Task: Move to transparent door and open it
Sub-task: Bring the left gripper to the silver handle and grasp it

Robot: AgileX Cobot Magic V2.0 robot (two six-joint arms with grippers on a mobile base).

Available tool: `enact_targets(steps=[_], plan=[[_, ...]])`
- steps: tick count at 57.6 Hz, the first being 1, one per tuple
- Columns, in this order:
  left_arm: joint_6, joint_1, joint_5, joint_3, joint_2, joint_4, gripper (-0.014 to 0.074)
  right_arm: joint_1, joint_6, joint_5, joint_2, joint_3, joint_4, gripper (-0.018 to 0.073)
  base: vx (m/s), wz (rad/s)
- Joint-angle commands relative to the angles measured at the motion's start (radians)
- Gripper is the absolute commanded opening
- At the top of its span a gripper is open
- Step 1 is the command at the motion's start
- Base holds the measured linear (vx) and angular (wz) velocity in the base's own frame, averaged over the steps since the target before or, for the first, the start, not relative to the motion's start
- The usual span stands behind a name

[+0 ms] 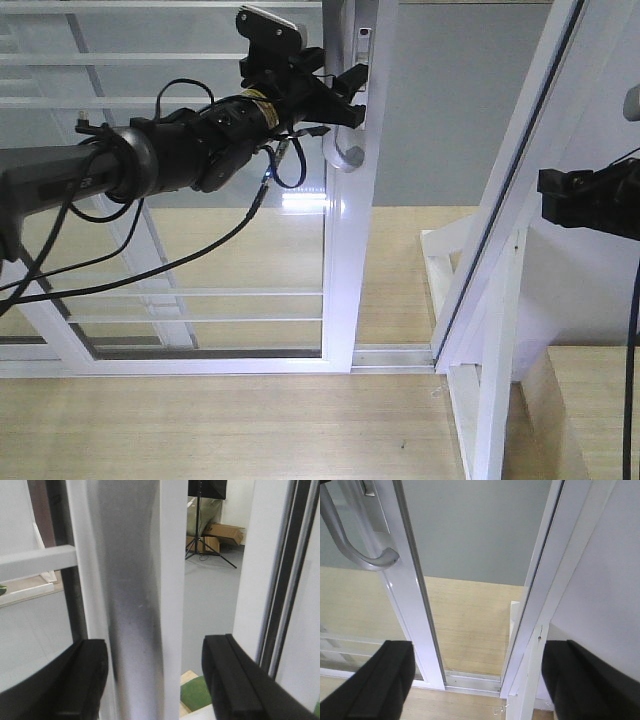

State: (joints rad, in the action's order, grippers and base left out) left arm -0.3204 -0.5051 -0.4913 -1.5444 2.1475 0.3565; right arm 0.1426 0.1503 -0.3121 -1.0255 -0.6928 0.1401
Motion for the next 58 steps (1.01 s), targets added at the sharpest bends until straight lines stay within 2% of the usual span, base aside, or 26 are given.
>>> enact_targets(steps=[1,9,15,23,32,44,52,58], plan=[[0.007,-0.006,-0.045,-0.087,-0.02,-0.023,0.0496,-0.005,0.0,0.071,0.016,-0.028,0.01,0.0585,0.0,0.0],[0.027,-0.006,0.059,-0.145,0.017,-0.023,0.041,-0.005,0.0,0.071,0.016,-0.028,0.01,0.0585,0.0,0.0],[0.027,-0.006,0.06,-0.153,0.027,-0.023,0.0324,-0.005,0.0,0.071,0.016,-0.028,0.01,0.0585,0.0,0.0],[0.027,-0.001,0.066,-0.153,0.027,-0.029,0.0165,-0.005,0.0,0.07,0.016,-0.028,0.01,0.0585,0.0,0.0],[0.025,0.01,0.051,-0.153,0.023,-0.075,0.0003,-0.005,0.0,0.062,0.016,-0.028,0.01,0.0585,0.0,0.0],[0.036,0.032,0.091,-0.153,-0.013,-0.07,-0.0008,-0.005,0.0,0.059,0.016,-0.028,0.01,0.0585,0.0,0.0],[0.097,0.073,0.154,-0.151,-0.042,-0.071,-0.0003,-0.005,0.0,0.059,0.016,-0.028,0.01,0.0585,0.0,0.0],[0.097,0.106,0.147,-0.151,-0.061,-0.071,-0.0003,-0.005,0.0,0.06,0.016,-0.028,0.01,0.0585,0.0,-0.01]])
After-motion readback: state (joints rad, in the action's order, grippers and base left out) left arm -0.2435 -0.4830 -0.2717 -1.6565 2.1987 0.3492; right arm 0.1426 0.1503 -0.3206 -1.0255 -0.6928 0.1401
